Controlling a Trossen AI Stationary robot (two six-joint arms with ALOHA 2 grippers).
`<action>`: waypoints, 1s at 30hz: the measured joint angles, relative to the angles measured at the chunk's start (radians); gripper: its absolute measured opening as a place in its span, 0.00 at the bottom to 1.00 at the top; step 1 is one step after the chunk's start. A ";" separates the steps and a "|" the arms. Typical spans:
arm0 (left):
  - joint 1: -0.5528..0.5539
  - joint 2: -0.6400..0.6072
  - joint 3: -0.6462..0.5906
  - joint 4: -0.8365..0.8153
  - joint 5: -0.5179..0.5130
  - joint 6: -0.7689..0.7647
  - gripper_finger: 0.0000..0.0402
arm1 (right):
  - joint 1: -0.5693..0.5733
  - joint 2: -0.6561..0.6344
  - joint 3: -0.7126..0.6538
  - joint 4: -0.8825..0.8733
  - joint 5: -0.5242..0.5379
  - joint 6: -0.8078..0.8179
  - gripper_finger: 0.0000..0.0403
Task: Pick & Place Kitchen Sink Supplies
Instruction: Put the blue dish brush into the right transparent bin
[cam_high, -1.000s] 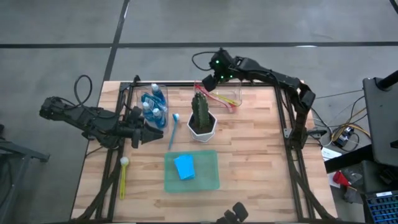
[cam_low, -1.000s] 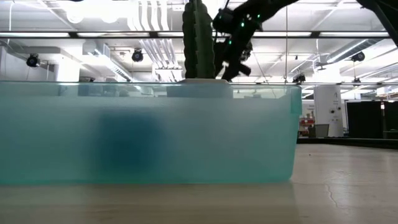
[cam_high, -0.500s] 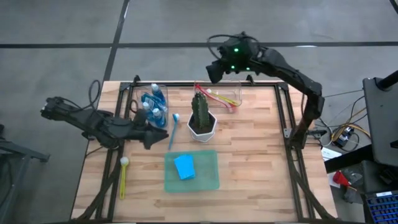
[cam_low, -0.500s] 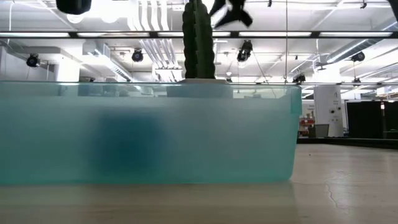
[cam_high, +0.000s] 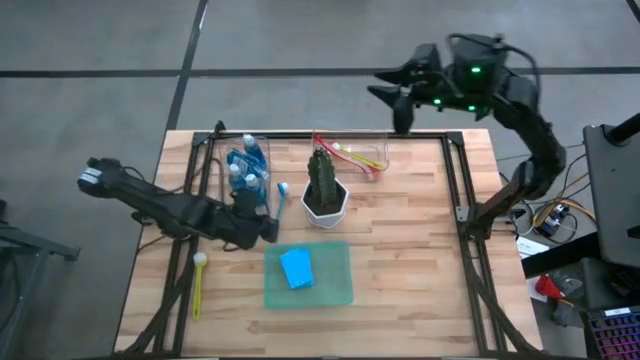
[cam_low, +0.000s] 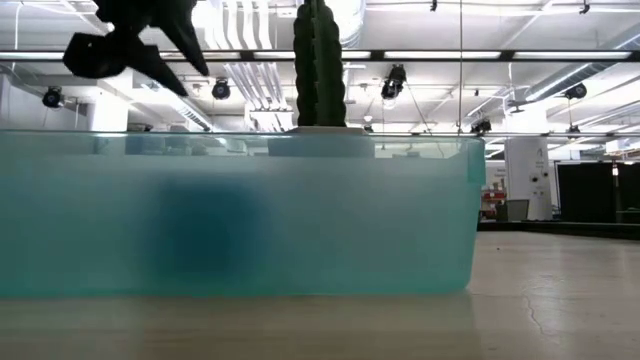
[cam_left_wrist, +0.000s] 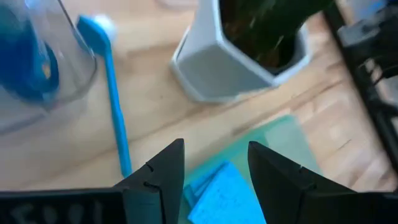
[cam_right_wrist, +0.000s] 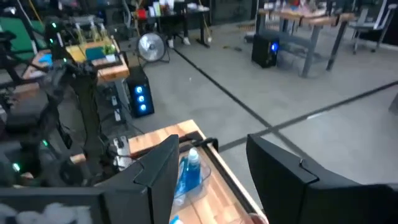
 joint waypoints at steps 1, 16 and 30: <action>0.003 0.020 0.002 0.004 0.013 -0.009 0.42 | 0.000 -0.013 0.000 0.001 0.000 -0.001 0.45; 0.135 0.209 -0.001 -0.084 0.152 -0.119 0.42 | -0.007 -0.081 0.005 0.080 0.005 -0.003 0.42; 0.215 0.332 -0.033 0.038 0.234 -0.011 0.42 | -0.007 -0.085 0.024 0.148 0.010 -0.038 0.41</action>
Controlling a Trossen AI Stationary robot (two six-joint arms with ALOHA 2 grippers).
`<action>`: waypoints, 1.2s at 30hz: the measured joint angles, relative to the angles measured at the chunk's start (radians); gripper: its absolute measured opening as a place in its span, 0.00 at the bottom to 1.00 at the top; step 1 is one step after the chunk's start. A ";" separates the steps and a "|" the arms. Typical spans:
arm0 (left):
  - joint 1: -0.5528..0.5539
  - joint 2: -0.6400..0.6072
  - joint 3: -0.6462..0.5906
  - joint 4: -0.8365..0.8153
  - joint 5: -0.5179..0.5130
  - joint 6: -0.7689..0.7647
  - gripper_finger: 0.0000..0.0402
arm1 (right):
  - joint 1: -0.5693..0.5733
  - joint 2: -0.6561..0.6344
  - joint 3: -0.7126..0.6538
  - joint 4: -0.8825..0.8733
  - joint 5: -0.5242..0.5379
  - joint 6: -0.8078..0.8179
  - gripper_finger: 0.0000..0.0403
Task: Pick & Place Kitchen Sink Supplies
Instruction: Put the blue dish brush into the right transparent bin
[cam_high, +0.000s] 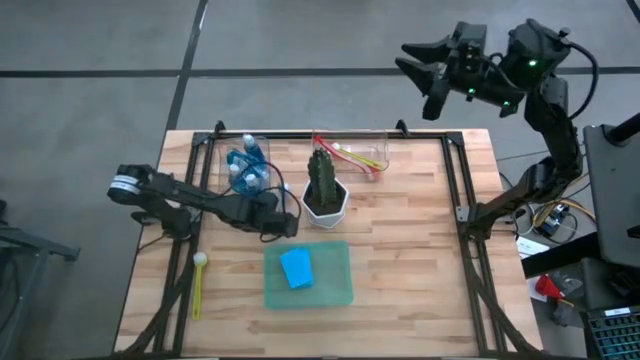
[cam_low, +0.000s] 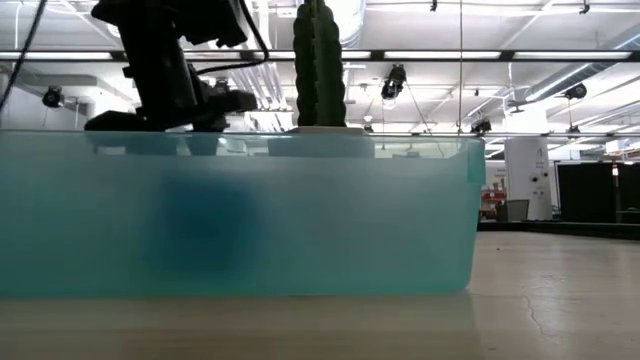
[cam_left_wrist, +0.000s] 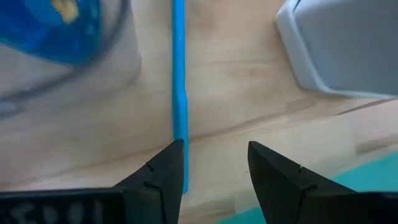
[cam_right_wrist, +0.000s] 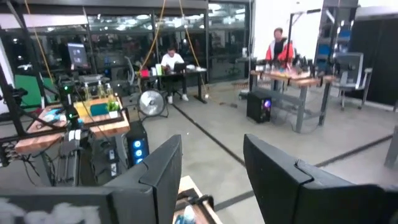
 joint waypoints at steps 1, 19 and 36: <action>0.000 0.008 0.000 0.002 0.008 -0.012 0.42 | 0.000 -0.002 0.005 0.000 0.000 -0.009 0.41; 0.006 0.130 -0.026 0.001 0.039 -0.055 0.41 | 0.000 -0.019 0.018 -0.002 0.003 -0.062 0.34; 0.023 0.170 -0.032 0.021 0.049 -0.046 0.16 | 0.000 -0.010 0.017 -0.002 0.002 -0.059 0.28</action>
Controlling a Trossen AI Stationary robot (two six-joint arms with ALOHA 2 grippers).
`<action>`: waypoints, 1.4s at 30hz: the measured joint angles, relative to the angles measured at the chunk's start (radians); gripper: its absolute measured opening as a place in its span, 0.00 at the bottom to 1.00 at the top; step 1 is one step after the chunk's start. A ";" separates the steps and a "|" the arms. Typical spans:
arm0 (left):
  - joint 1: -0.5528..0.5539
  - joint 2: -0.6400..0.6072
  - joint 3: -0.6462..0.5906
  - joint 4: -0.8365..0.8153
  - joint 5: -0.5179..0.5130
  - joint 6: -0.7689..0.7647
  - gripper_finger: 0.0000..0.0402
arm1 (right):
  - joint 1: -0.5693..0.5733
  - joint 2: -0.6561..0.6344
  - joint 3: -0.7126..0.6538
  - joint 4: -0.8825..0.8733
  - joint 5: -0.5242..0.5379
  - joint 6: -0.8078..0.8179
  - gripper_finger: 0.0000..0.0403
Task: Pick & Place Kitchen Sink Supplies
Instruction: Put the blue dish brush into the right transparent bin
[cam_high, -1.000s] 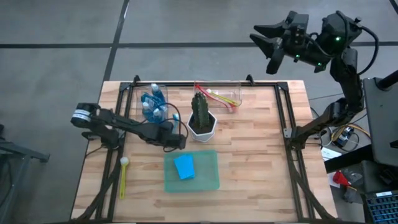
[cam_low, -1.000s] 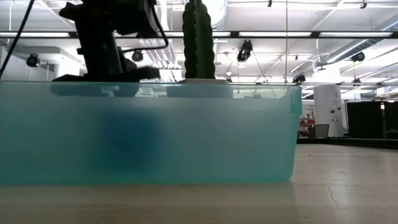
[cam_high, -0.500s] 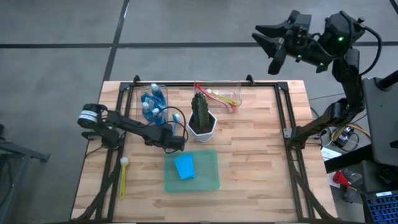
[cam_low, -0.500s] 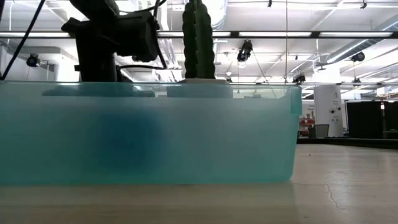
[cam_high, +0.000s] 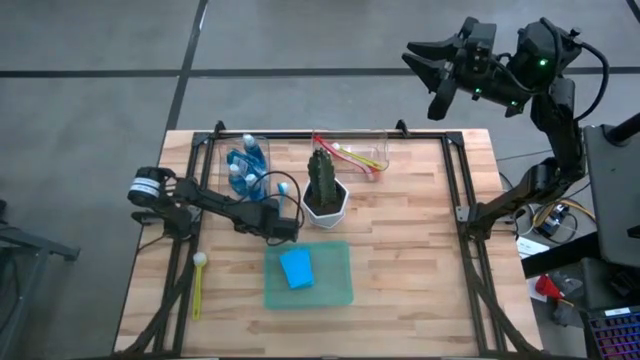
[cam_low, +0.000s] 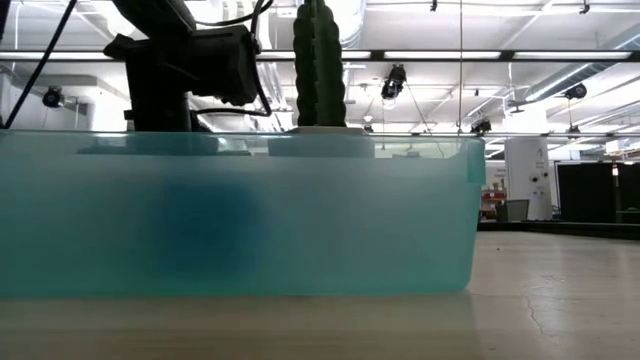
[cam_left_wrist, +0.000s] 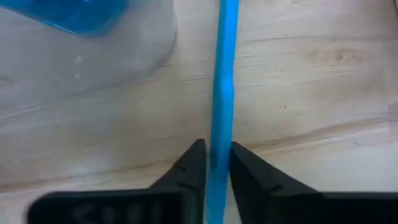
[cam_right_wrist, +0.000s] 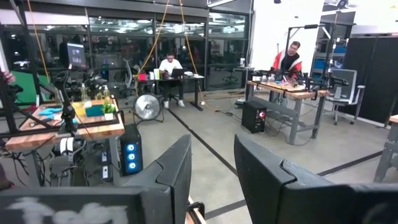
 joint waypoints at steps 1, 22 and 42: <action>0.000 0.000 0.000 0.000 0.002 0.007 0.12 | 0.000 0.000 0.000 0.000 0.000 0.000 0.28; 0.002 -0.136 0.000 -0.003 0.020 0.041 0.02 | 0.000 0.002 -0.002 0.013 0.000 0.018 0.20; -0.001 -0.520 0.058 0.033 -0.311 0.200 0.03 | 0.000 0.027 -0.006 0.020 0.001 0.021 0.17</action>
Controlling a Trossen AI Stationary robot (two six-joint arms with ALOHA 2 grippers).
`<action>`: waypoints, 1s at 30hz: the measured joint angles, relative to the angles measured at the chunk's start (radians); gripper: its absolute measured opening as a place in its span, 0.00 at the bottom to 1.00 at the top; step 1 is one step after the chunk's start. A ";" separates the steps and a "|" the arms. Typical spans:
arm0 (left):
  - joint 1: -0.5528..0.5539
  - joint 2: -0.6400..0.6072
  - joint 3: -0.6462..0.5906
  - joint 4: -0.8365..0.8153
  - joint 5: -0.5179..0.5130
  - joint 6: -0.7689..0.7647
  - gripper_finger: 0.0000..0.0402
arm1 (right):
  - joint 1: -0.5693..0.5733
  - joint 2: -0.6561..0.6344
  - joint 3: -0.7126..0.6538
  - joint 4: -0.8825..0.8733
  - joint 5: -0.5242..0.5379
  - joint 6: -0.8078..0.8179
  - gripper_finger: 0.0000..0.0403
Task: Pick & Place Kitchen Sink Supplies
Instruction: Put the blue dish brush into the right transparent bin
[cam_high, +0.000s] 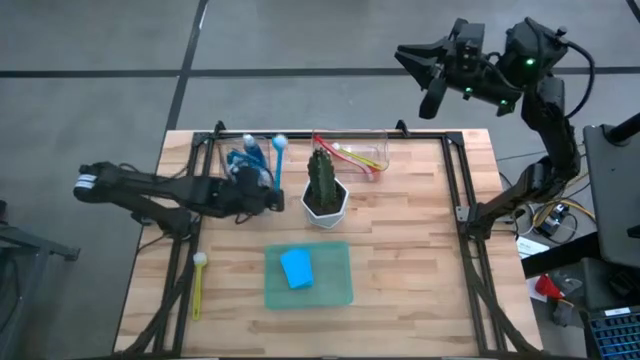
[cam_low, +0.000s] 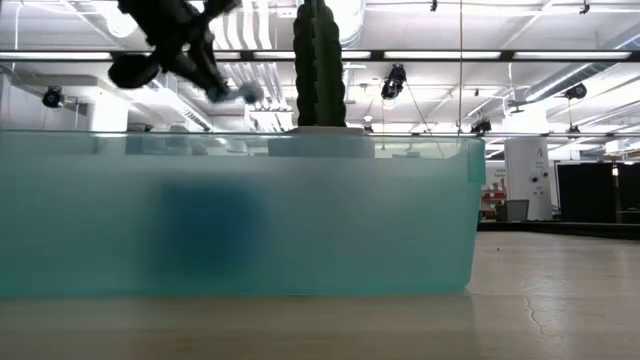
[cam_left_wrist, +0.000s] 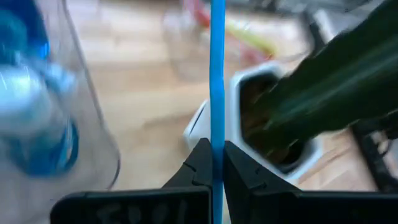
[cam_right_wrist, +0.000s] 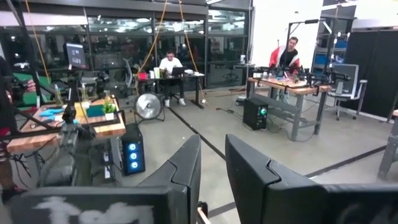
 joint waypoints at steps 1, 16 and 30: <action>0.000 -0.014 0.011 0.005 -0.024 0.022 0.03 | 0.000 0.005 -0.001 0.000 0.000 -0.003 0.16; -0.001 -0.056 0.262 0.223 -0.095 0.494 0.03 | -0.018 0.103 -0.001 -0.003 -0.307 0.227 0.09; -0.010 -0.054 0.335 0.500 0.043 0.696 0.03 | -0.014 0.200 -0.002 0.005 -0.481 0.378 0.47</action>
